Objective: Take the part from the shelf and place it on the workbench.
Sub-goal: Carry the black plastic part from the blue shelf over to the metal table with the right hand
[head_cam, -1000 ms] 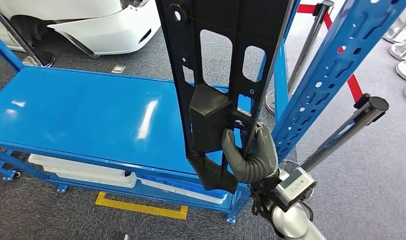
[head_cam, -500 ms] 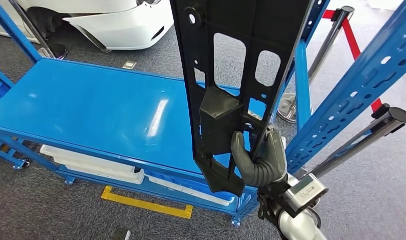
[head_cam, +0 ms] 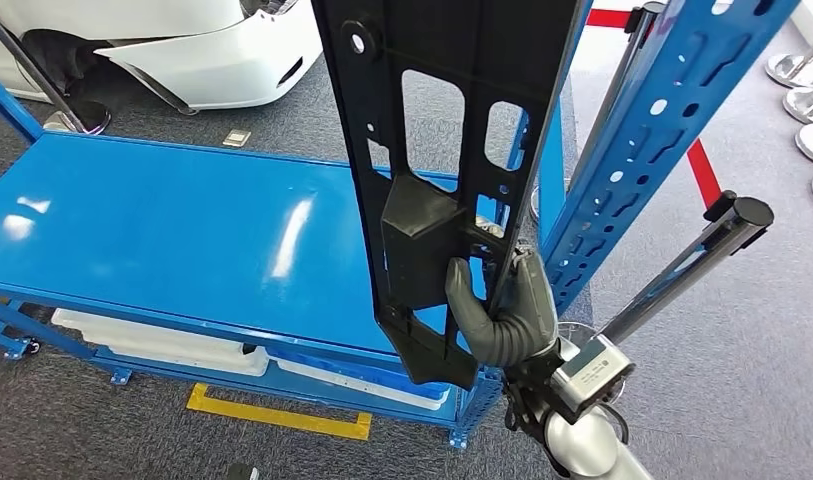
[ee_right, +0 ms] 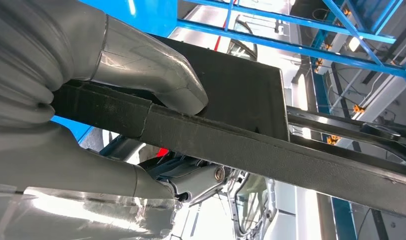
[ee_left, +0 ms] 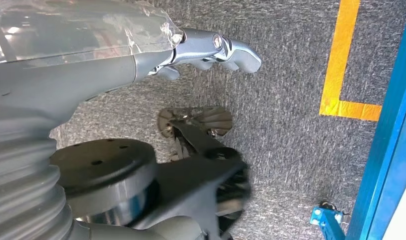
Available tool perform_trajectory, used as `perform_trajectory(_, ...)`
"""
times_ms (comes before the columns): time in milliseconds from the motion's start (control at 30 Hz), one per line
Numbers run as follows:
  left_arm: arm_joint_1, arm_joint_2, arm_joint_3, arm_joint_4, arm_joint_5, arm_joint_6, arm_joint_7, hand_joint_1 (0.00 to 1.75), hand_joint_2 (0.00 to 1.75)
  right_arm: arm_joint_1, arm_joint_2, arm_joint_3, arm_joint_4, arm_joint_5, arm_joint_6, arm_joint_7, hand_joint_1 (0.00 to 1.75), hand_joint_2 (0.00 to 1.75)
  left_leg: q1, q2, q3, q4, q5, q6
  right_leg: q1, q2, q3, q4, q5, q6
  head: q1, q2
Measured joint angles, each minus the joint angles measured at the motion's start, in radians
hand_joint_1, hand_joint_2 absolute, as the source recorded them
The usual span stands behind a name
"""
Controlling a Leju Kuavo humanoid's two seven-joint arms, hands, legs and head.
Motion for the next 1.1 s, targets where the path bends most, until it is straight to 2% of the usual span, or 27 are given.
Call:
perform_trajectory(67, 0.0, 0.0, 0.0, 0.0, -0.002, 0.004, -0.008, 0.0, 1.75, 0.0, 0.0, 0.0, 0.0, 0.0, 0.002, 0.0, 1.75, 1.75, -0.001, -0.001, 0.03, -0.076, 0.021, 0.007, 0.005, 0.002, -0.007, 0.012, -0.008, 0.005, -0.004, 0.0)
perform_trajectory(100, 0.0, 0.0, 0.0, 0.0, -0.003, 0.006, -0.014, 0.0, 1.75, 0.0, 0.0, 0.0, 0.0, 0.0, 0.003, 0.001, 1.75, 1.75, -0.003, -0.002, 0.031, -0.084, 0.019, 0.009, 0.007, 0.003, -0.009, 0.016, -0.01, 0.004, -0.002, 0.0)
perform_trajectory(200, 0.0, 0.0, 0.0, 0.0, -0.007, 0.015, -0.033, 0.0, 1.75, 0.0, 0.0, 0.0, 0.0, 0.0, 0.004, 0.002, 1.75, 1.75, -0.008, -0.004, 0.031, -0.088, 0.021, 0.013, 0.004, 0.004, -0.01, 0.015, -0.011, -0.003, 0.012, 0.0)
perform_trajectory(467, 0.0, 0.0, 0.0, 0.0, -0.018, 0.034, -0.052, 0.0, 1.75, 0.0, 0.0, 0.0, 0.0, 0.0, 0.008, 0.005, 1.75, 1.75, -0.013, -0.005, 0.031, -0.088, 0.02, 0.024, -0.001, 0.003, -0.006, 0.006, -0.006, 0.007, 0.031, 0.0)
perform_trajectory(767, 0.0, 0.0, 0.0, 0.0, -0.026, 0.046, -0.055, 0.0, 1.75, 0.0, 0.0, 0.0, 0.001, 0.0, 0.013, 0.01, 1.75, 1.75, -0.014, -0.004, 0.031, -0.088, 0.019, 0.026, -0.003, 0.003, -0.006, 0.005, -0.007, 0.017, 0.03, 0.0)
perform_trajectory(1100, 0.0, 0.0, 0.0, 0.0, -0.029, 0.046, -0.049, 0.0, 1.75, 0.0, 0.0, 0.0, 0.002, 0.0, 0.014, 0.011, 1.75, 1.75, -0.012, -0.004, 0.033, -0.09, 0.02, 0.025, -0.003, 0.003, -0.006, 0.005, -0.007, 0.017, 0.029, 0.0)
